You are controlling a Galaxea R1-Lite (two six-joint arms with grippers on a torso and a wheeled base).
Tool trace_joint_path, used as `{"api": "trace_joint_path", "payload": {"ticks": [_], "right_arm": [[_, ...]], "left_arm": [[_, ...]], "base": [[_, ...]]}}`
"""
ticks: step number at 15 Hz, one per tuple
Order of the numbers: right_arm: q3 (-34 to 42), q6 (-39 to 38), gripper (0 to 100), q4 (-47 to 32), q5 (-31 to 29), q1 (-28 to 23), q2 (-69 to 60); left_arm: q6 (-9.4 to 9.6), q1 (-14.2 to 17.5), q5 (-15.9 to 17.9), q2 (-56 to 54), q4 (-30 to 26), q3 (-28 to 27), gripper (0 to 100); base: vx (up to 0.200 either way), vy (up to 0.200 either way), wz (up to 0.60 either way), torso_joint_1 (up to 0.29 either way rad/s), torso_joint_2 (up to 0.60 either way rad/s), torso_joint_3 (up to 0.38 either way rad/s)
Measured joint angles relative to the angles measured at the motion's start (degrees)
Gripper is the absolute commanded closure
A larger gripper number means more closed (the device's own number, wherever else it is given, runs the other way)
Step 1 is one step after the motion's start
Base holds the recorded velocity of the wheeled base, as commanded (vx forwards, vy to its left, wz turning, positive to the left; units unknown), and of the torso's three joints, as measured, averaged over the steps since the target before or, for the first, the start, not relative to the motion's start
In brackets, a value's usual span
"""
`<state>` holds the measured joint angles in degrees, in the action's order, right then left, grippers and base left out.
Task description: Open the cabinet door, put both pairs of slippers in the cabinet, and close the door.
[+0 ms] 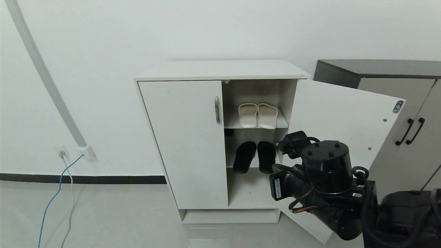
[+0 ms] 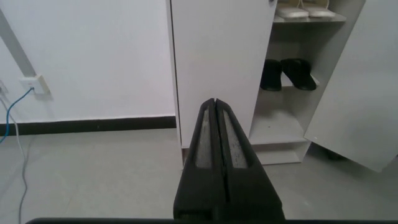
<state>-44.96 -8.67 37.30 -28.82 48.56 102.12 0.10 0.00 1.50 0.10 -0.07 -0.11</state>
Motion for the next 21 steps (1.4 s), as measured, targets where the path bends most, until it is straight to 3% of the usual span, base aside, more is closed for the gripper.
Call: {"api": "trace_joint_path", "payload": {"ticks": [11,21], "right_arm": [[0.37,0.05,100,0.05,-0.02,-0.07,0.17],[1.13,0.0,100,0.05,0.0,-0.27,0.2]], "left_arm": [[0.0,0.0,0.0,0.0,-0.02,0.01,100],[0.0,0.0,-0.02,0.0,-0.02,0.01,100]], "base": [[0.0,0.0,0.0,0.151,-0.48,-0.329],[0.0,0.0,0.0,0.224,-0.55,-0.32]]}}
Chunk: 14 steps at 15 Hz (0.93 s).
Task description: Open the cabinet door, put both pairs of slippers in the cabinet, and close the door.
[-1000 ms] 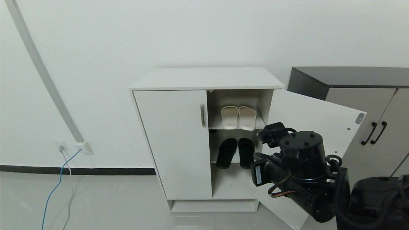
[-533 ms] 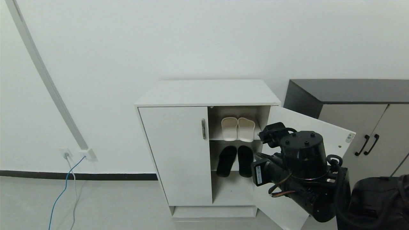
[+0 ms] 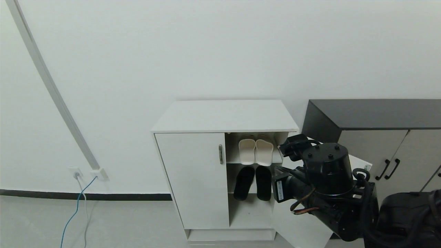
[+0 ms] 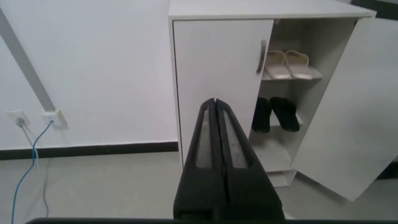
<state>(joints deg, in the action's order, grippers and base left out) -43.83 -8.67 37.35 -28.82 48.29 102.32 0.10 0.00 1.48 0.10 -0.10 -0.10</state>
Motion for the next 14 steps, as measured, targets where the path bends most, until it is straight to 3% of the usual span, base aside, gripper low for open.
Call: {"api": "trace_joint_path", "payload": {"ticks": [9,14], "right_arm": [[1.22,0.07,100,0.8,0.11,-1.4,0.11],[1.52,0.16,100,0.8,0.11,-2.4,0.96]], "left_arm": [[-0.07,0.0,0.02,0.0,0.0,0.0,100],[-0.1,0.0,0.02,0.0,0.0,0.0,100]], "base": [[0.0,0.0,0.0,0.213,-0.47,-0.26],[0.0,0.0,0.0,0.012,-0.03,-0.016]]}}
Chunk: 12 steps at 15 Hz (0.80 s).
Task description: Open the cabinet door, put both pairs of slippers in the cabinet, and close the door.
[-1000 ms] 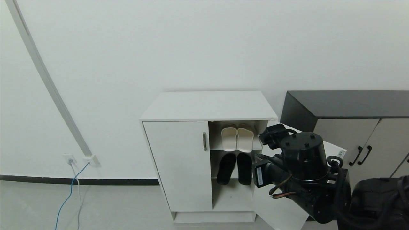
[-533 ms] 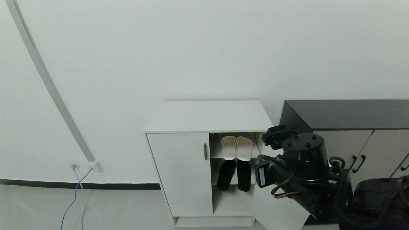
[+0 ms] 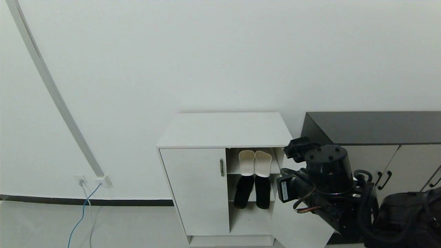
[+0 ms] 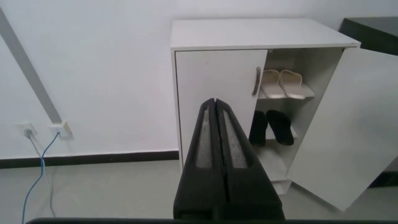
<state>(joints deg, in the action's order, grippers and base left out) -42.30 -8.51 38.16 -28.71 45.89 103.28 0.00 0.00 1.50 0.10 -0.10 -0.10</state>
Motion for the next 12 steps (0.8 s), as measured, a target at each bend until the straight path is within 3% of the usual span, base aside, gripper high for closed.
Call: {"api": "trace_joint_path", "payload": {"ticks": [1,9,12], "right_arm": [[0.0,0.06,100,0.0,0.0,-0.09,0.09],[0.13,1.26,100,-0.11,-0.11,-1.02,0.33],[0.29,1.21,100,0.44,-0.05,-0.9,0.37]], "left_arm": [[0.0,0.0,-0.02,0.0,0.02,0.0,100],[0.0,0.05,-0.02,0.0,-0.01,0.02,100],[0.0,0.0,-0.02,0.0,0.05,0.0,100]], "base": [[0.0,0.0,0.0,0.0,0.0,0.0],[0.0,0.0,-0.6,0.004,0.0,0.001],[0.0,0.0,0.0,0.0,0.0,0.0]]}}
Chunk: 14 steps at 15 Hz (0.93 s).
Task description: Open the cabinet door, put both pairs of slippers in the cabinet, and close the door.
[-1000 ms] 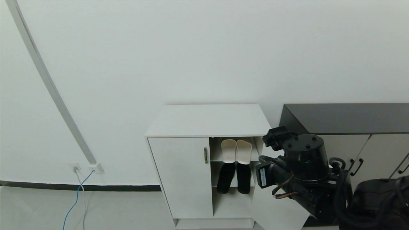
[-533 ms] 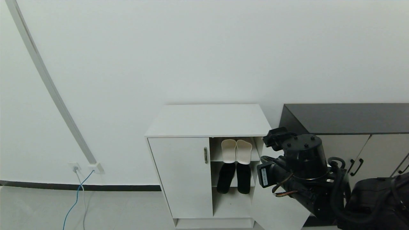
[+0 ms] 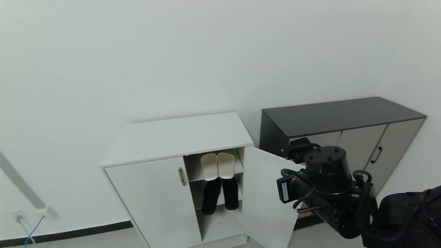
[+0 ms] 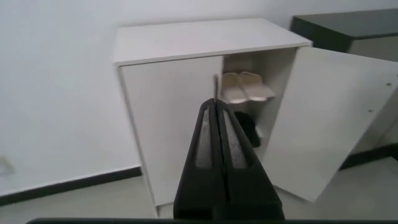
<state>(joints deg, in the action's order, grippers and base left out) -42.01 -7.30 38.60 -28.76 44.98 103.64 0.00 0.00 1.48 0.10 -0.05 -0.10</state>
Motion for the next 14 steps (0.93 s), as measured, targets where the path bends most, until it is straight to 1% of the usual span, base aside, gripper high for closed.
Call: {"api": "trace_joint_path", "payload": {"ticks": [5,9,12,14], "right_arm": [[0.23,0.0,100,0.22,0.05,-0.06,0.27],[0.28,0.06,100,0.29,0.0,-0.12,0.44],[0.22,0.61,100,1.67,0.0,-0.56,0.85],[0.2,1.48,100,4.12,-0.01,-1.88,1.37]], "left_arm": [[0.0,0.0,0.02,0.0,-0.02,0.0,100],[0.0,0.0,0.02,0.0,0.0,0.0,100],[0.0,0.0,0.0,0.0,-0.05,0.02,100],[0.0,0.0,0.0,0.0,0.0,0.0,100]], "base": [[0.0,0.0,0.0,0.0,0.0,0.0],[-0.2,0.0,0.0,0.005,0.0,0.004],[0.0,0.0,0.0,0.0,0.0,0.0],[0.0,0.0,0.0,0.0,0.0,0.0]]}}
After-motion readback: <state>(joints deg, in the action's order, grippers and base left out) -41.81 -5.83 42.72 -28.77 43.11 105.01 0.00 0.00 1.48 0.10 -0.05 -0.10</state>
